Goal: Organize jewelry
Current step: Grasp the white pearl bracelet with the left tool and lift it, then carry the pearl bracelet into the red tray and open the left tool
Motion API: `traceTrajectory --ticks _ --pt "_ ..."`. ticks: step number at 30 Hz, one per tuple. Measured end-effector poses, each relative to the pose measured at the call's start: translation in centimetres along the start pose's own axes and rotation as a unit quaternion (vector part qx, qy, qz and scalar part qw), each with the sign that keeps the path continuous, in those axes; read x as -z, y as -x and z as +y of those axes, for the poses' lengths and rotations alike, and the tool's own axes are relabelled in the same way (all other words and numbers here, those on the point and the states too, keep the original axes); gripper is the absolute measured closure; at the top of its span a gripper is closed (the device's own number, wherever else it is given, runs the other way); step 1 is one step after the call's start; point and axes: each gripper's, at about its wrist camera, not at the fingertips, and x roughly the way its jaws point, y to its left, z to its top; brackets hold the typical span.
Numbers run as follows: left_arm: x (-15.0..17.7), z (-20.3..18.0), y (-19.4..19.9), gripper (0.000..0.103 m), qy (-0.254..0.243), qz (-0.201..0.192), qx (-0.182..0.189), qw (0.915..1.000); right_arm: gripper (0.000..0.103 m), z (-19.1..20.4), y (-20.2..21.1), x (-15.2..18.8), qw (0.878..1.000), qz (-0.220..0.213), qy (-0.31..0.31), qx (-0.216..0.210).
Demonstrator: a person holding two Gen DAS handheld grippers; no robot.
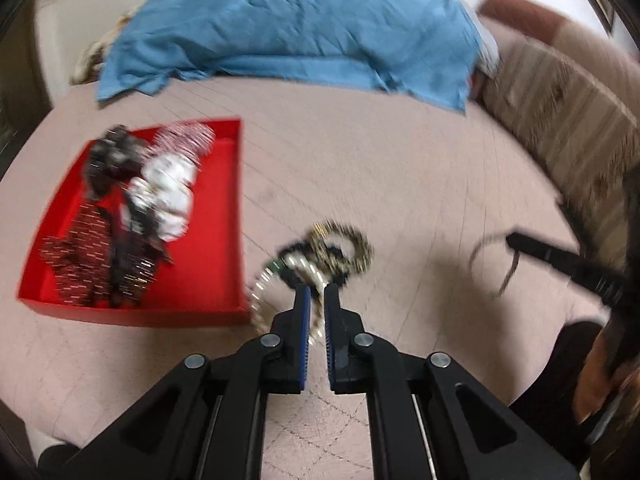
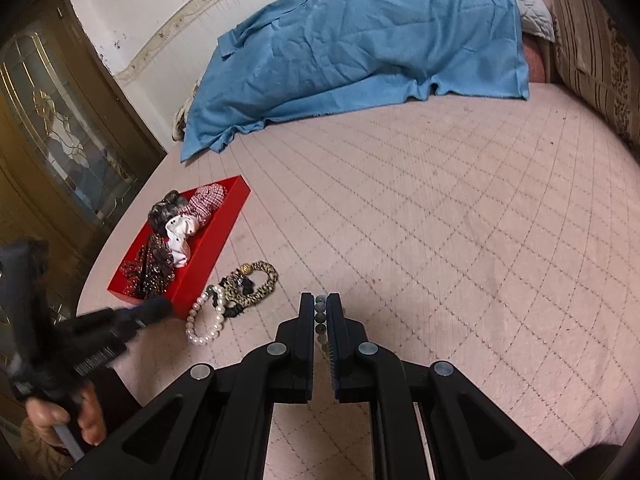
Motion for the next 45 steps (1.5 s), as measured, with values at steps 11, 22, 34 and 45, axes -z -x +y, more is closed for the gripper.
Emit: traceTrajectory --ticks 11,22,34,45 --pt "1.1 -1.0 -4.2 0.08 -0.022 0.037 -0.004 0.9991 0.096 -1.6 -1.3 0.4 1.0 0.012 -0.022 -0.01" --pt "0.0 0.0 -0.2 0.094 0.004 0.001 0.012 0.9999 0.096 -0.6 -0.2 -0.4 1.0 -0.001 -0.01 -0.014" --pt "-1.7 5.8 8.3 0.093 0.085 -0.075 0.034 0.9929 0.096 3.1 1.0 -2.6 0.999 -0.012 0.028 -0.031" --pt "-3.8 15.3 9.7 0.093 0.16 -0.103 -0.016 0.9816 0.096 9.3 -1.5 -5.9 0.995 0.005 0.06 -0.075"
